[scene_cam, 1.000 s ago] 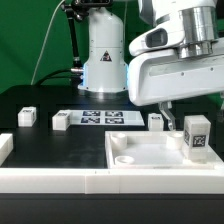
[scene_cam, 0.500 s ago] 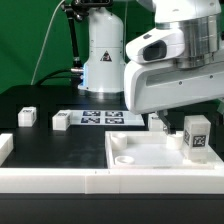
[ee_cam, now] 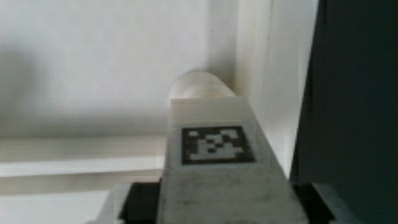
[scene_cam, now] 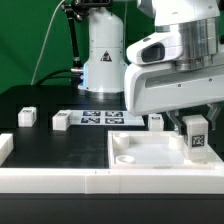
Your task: Assemble one leg
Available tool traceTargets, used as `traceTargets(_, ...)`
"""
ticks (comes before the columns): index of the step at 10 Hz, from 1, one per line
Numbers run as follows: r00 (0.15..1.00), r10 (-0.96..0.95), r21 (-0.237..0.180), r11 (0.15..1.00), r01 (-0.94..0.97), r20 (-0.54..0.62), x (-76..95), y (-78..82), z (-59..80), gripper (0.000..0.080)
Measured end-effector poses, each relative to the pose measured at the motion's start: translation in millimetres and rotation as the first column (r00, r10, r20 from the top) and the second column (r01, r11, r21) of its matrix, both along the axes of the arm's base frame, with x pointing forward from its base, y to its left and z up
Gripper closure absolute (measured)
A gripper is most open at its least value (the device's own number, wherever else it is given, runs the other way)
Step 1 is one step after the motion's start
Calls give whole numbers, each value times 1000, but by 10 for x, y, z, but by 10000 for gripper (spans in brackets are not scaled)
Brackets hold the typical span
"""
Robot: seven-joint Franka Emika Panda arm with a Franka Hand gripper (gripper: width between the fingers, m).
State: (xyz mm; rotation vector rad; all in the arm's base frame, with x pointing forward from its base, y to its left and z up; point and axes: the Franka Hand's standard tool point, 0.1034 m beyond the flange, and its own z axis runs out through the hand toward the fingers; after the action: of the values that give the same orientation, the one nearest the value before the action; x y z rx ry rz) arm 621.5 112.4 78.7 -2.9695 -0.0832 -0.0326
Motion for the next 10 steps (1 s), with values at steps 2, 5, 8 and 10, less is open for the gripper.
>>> traceTargets(2, 1000, -27, 1, 1000, 27, -5, 0, -3, 0, 506)
traceTargets(5, 972, -235, 1, 972, 235, -16, -1, -12, -4, 506)
traceTargets(8, 827, -559, -11, 829, 560, -54, -33, -10, -9, 506)
traceTargets(10, 695, -713, -5, 698, 716, -89, -38, 16, -16, 506)
